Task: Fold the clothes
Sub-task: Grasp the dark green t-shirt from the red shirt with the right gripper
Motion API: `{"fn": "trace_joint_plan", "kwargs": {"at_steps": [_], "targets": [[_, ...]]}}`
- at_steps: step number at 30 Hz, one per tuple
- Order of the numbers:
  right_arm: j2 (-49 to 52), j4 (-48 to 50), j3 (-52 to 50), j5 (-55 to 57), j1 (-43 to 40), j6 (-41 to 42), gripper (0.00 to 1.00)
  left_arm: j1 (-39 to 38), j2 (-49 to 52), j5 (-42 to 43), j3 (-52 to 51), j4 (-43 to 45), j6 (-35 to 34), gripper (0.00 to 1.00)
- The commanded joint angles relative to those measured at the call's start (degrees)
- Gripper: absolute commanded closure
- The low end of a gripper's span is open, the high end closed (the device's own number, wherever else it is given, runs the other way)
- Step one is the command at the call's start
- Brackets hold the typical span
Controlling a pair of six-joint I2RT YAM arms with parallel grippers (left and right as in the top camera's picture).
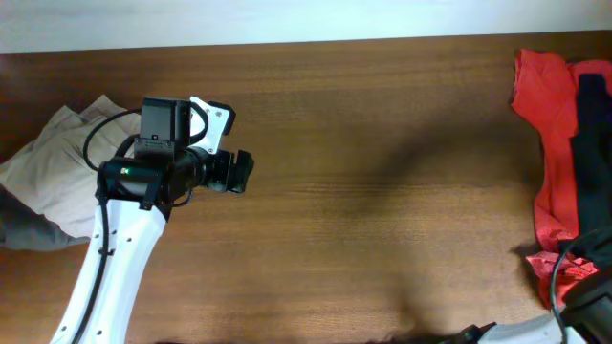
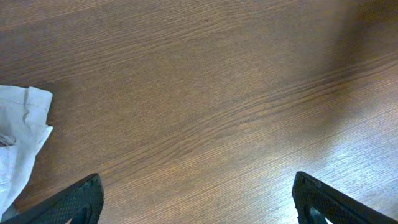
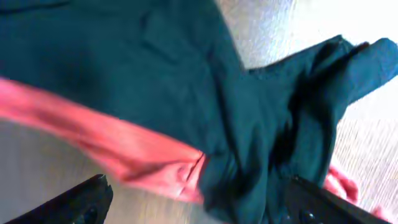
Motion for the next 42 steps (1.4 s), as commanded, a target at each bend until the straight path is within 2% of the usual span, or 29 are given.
{"fn": "trace_joint_plan", "kwargs": {"at_steps": [1,9,14,16,23,26,34,35,37,42], "targets": [[3.9,2.1,0.8,3.7,-0.3,-1.3,0.06,-0.1,0.3,0.0,1.3,0.3,-0.5,0.03],[8.7,5.7,0.8,2.3,-0.3,-6.0,0.07,-0.2,0.3,0.0,1.3,0.3,-0.5,0.03],[11.4,5.3,0.5,9.8,-0.4,-5.7,0.11,-0.2,0.3,0.0,1.3,0.3,-0.5,0.03],[13.5,5.4,0.4,8.5,-1.0,-5.7,0.22,-0.2,0.3,0.0,1.3,0.3,-0.5,0.03],[14.2,5.1,1.4,4.8,-1.4,-5.8,0.78,-0.2,0.3,0.0,1.3,0.5,-0.5,0.02],[12.0,3.6,3.5,1.0,-1.3,-5.7,0.95,-0.2,0.3,0.0,1.3,0.5,-0.5,0.01],[-2.0,1.1,9.9,-16.9,2.2,-4.6,0.96,-0.2,0.3,0.4,1.3,0.5,-0.5,0.01],[-6.9,1.1,11.3,-21.4,4.9,-6.2,0.96,-0.2,0.3,0.5,1.3,0.5,-0.5,0.01],[-12.0,1.1,12.2,-23.1,9.2,-6.9,0.96,-0.2,0.3,0.3,1.3,0.7,-0.5,0.01],[-20.8,0.4,12.5,-18.2,24.9,-9.0,0.96,-0.1,0.3,-1.5,1.3,2.0,-0.5,0.01]]}}
